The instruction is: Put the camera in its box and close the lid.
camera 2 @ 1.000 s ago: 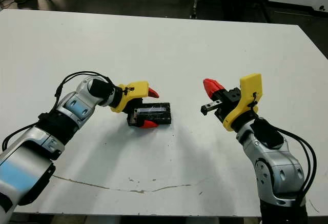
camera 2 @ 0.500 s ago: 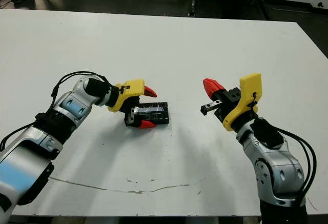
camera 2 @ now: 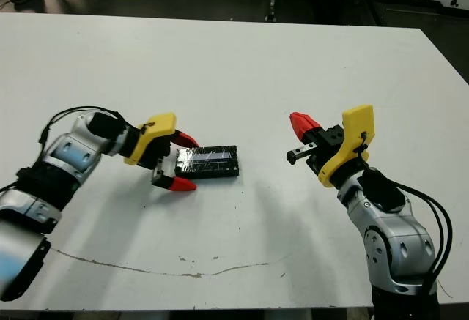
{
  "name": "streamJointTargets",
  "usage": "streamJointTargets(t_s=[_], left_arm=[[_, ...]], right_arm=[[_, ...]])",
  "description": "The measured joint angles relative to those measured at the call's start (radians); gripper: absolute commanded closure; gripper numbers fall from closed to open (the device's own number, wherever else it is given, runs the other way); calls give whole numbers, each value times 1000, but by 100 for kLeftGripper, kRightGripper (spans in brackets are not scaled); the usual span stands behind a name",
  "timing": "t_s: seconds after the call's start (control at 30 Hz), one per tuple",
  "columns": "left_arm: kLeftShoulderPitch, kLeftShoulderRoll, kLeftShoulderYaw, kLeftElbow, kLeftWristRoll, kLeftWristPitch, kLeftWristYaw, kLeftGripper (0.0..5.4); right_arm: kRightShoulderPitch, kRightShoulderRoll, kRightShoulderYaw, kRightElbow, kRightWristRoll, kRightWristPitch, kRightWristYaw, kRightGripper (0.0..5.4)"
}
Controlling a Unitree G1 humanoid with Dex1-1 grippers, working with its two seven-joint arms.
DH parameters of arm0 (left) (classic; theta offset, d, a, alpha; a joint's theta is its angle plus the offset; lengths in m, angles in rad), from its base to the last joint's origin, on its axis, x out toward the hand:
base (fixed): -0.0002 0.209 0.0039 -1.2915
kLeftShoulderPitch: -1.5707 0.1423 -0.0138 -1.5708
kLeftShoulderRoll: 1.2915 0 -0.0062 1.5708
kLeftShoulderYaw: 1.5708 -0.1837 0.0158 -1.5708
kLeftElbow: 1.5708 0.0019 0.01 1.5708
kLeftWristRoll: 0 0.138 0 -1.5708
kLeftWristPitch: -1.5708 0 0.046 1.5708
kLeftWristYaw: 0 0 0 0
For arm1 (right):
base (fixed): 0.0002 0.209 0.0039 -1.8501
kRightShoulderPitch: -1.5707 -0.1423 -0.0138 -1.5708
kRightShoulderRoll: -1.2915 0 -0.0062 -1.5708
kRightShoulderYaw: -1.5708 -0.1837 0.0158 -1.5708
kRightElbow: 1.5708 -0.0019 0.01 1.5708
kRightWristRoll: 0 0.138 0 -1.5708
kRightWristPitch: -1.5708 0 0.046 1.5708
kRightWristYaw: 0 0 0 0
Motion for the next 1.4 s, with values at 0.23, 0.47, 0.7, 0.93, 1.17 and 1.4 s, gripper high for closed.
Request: streamJointTargets(t_s=[0.23,0.47,0.7,0.93,1.17,1.4], left_arm=[[57,77,45,-76,-15,-10,0,1],[90,194,123,-148,-41,-15,-20,1],[51,287,190,-182,-77,81,-57,1],[51,271,349,-402,-112,408,259,50],[211,-17,476,-710,-248,551,650,161],[307,-296,446,-843,-341,562,900,266]], right_arm=[[0,0,0,-1,1,1,-8,540],[0,0,2,-1,5,1,-8,540],[0,0,4,-1,4,1,-8,540],[1,0,6,1,4,0,-9,540],[1,2,9,2,4,1,-18,540],[1,3,10,2,4,1,-18,540]])
